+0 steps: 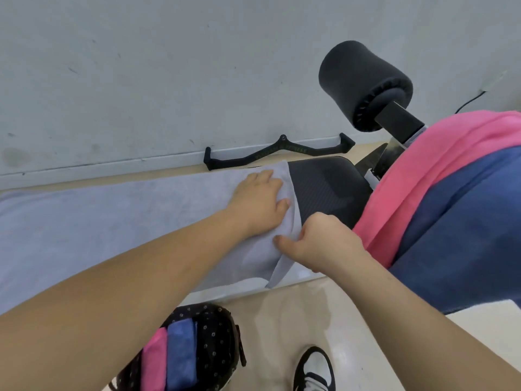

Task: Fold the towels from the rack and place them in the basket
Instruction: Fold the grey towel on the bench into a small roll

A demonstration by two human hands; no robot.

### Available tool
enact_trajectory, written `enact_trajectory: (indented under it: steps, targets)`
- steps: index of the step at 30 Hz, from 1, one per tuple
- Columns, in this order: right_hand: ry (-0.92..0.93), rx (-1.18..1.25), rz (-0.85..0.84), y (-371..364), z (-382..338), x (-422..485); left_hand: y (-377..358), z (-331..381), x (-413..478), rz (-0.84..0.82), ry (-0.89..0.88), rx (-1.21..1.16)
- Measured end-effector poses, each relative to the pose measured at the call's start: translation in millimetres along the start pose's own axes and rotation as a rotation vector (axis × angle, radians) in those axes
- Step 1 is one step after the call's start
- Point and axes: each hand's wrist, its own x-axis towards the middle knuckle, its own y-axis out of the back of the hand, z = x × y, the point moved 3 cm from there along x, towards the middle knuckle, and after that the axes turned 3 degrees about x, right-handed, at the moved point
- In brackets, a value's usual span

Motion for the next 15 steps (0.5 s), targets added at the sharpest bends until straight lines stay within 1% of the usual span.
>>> enact_trajectory:
  steps: [1, 2, 3, 5, 7, 9, 12, 13, 15]
  targets:
    - [-0.001, 0.020, -0.010, 0, 0, -1, 4, 2, -3, 0.103, 0.002, -0.029]
    - [-0.005, 0.055, -0.027, 0, -1, -2, 7, 4, -4, 0.160, 0.020, -0.069]
    - [-0.015, 0.097, -0.045, 1, -1, -3, 9, 6, -4, 0.166, 0.057, -0.112]
    - [-0.043, 0.154, -0.067, 1, -1, -5, 10, 9, 3, 0.078, 0.172, -0.156]
    - [-0.049, 0.165, -0.043, 4, 0, -6, 16, 14, 18, 0.003, 0.245, -0.080]
    - [-0.036, 0.182, -0.012, 5, 2, -6, 22, 23, 33, -0.058, 0.269, -0.005]
    - [-0.039, 0.174, -0.067, -1, 5, -11, 23, 35, 50, -0.126, 0.259, -0.074]
    - [-0.034, 0.160, -0.101, -5, 6, -13, 22, 37, 53, -0.128, 0.262, -0.100]
    - [-0.017, 0.213, -0.123, -8, 6, -10, 19, 33, 59, -0.087, 0.283, -0.165]
